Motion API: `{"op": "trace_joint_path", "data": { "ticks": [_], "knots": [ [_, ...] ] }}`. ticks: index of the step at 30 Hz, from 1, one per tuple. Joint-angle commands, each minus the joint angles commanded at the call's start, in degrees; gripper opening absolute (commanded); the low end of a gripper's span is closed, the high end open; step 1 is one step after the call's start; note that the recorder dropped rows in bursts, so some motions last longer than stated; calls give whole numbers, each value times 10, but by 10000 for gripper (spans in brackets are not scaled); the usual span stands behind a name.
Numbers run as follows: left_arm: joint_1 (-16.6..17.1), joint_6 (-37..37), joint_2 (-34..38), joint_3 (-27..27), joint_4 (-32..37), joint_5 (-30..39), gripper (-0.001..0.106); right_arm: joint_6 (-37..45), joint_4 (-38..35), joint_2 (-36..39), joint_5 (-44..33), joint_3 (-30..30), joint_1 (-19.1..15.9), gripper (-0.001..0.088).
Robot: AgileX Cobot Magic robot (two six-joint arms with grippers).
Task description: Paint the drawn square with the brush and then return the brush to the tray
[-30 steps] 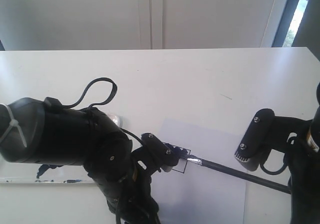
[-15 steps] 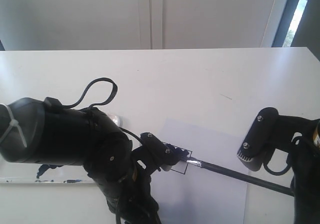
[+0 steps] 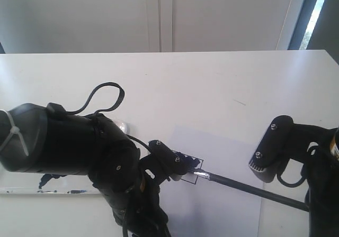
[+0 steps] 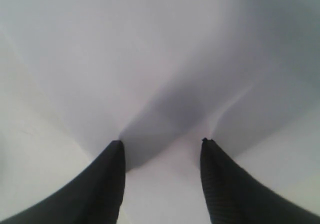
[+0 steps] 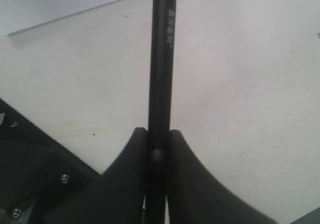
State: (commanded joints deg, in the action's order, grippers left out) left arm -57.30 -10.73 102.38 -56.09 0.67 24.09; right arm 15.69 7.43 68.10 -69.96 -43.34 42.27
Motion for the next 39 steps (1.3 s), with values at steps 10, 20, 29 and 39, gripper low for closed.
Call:
{"op": "trace_joint_path", "data": {
  "ticks": [10,20,29,39],
  "knots": [
    [0,0,0,0,0,-1,520,1,-14,-16,0,8,0,0],
    [0,-1,0,0,0,-1,520,1,-19,-23,0,27,0,0],
    [0,-2,0,0,2,-1,520,-6,-11,-35,0,27,0,0],
    [0,-1,0,0,2,-1,520,-11,26,-34,0,27,0,0]
  ]
}}
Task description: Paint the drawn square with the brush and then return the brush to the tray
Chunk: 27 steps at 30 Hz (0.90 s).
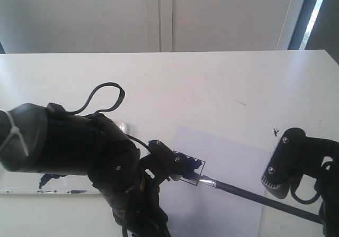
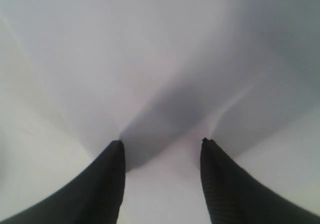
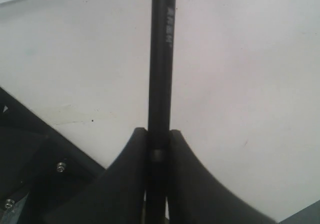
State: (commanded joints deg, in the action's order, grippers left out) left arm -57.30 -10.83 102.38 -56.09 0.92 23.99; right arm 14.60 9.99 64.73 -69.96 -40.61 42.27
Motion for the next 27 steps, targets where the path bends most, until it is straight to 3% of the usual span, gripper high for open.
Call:
{"op": "trace_joint_path", "data": {
  "ticks": [27],
  "knots": [
    [0,3,0,0,5,-2,520,-58,68,35,54,0,0,0]
  ]
}}
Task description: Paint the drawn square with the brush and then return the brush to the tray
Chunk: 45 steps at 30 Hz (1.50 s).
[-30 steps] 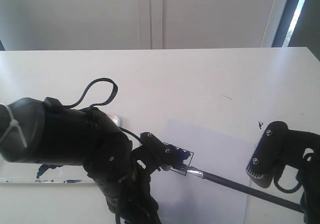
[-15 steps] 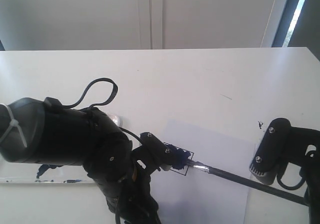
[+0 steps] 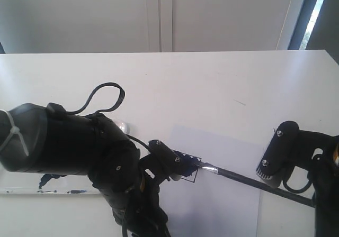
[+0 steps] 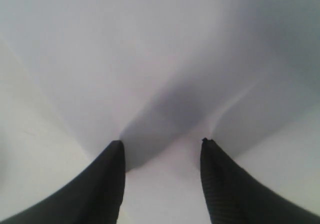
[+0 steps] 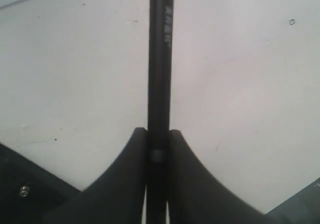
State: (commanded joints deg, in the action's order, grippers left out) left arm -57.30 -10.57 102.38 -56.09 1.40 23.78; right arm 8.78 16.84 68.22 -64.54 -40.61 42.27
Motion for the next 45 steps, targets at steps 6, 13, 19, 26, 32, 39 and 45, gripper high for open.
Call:
{"op": "trace_joint_path", "data": {
  "ticks": [6,13,19,26,32,39,45],
  "knots": [
    [0,0,0,0,0,0,520,0,-2,0,8,0,0,0],
    [0,0,0,0,0,0,520,34,-43,-1,-1,0,0,0],
    [0,-1,0,0,1,-7,520,46,-58,-1,-34,0,0,0],
    [0,-4,0,0,1,-8,520,51,-66,-22,-50,0,0,0],
    [0,-11,0,0,3,-8,520,66,-81,-38,-50,0,0,0],
    [0,-12,0,0,4,-7,520,75,-90,-38,-54,0,13,0],
    [0,-14,0,0,4,-7,520,75,-87,-38,-54,0,13,0]
  ]
}}
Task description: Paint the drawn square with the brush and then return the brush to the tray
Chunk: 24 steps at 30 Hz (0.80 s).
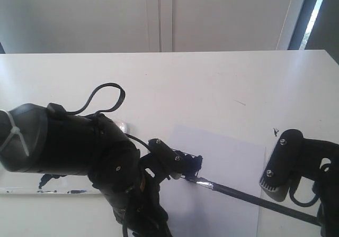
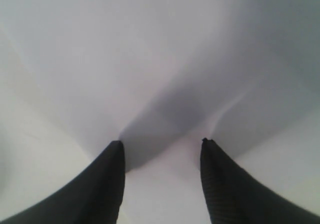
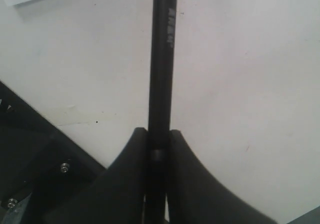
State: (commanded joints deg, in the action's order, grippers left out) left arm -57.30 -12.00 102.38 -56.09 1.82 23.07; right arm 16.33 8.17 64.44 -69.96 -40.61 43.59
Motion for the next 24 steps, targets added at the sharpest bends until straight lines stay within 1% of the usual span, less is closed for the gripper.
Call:
{"op": "trace_joint_path", "data": {
  "ticks": [10,24],
  "knots": [
    [0,0,0,0,0,1,520,-26,21,0,0,0,0,0],
    [0,0,0,0,0,1,520,-26,16,0,0,0,0,0]
  ]
}}
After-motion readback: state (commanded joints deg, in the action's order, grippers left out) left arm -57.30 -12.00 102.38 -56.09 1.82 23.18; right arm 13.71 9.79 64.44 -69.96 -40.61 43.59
